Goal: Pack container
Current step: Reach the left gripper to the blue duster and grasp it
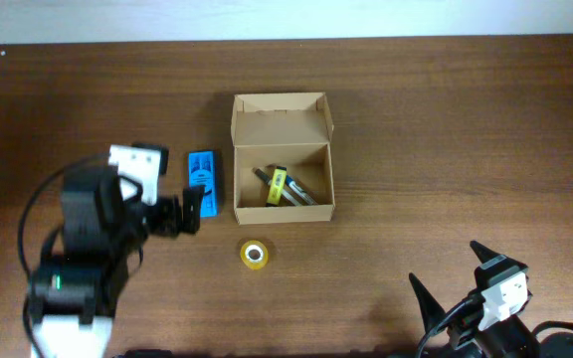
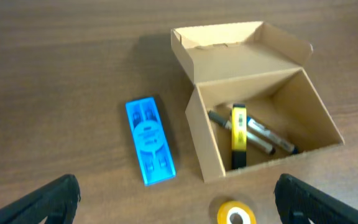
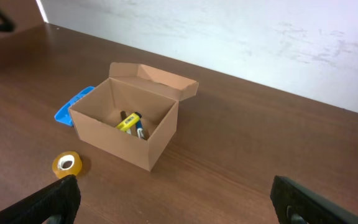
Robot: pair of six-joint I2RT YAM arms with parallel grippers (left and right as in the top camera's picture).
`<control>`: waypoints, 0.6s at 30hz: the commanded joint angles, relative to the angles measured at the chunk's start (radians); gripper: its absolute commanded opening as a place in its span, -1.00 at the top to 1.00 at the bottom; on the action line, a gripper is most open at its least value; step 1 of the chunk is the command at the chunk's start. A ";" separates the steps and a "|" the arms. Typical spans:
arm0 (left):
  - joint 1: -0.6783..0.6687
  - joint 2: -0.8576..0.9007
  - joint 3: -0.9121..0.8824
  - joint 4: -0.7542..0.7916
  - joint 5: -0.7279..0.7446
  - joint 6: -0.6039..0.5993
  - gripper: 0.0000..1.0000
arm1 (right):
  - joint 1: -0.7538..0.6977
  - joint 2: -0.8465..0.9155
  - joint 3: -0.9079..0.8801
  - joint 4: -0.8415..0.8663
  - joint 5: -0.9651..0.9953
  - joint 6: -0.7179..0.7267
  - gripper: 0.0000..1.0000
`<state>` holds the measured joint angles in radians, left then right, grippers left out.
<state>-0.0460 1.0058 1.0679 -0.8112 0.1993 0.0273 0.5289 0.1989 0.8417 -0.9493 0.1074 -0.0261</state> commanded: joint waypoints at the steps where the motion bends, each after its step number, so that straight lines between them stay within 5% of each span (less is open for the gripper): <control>1: 0.005 0.203 0.163 -0.057 0.018 0.011 -0.99 | -0.006 -0.005 -0.002 0.003 0.009 0.009 -0.98; 10: 0.003 0.681 0.594 -0.389 -0.015 -0.029 -0.99 | -0.006 -0.005 -0.002 0.003 0.009 0.009 -0.98; 18: 0.003 0.900 0.686 -0.407 0.019 -0.140 -0.99 | -0.006 -0.005 -0.002 0.003 0.009 0.009 -0.98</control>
<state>-0.0460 1.8267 1.7344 -1.2121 0.2066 -0.0231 0.5289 0.2001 0.8398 -0.9493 0.1078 -0.0265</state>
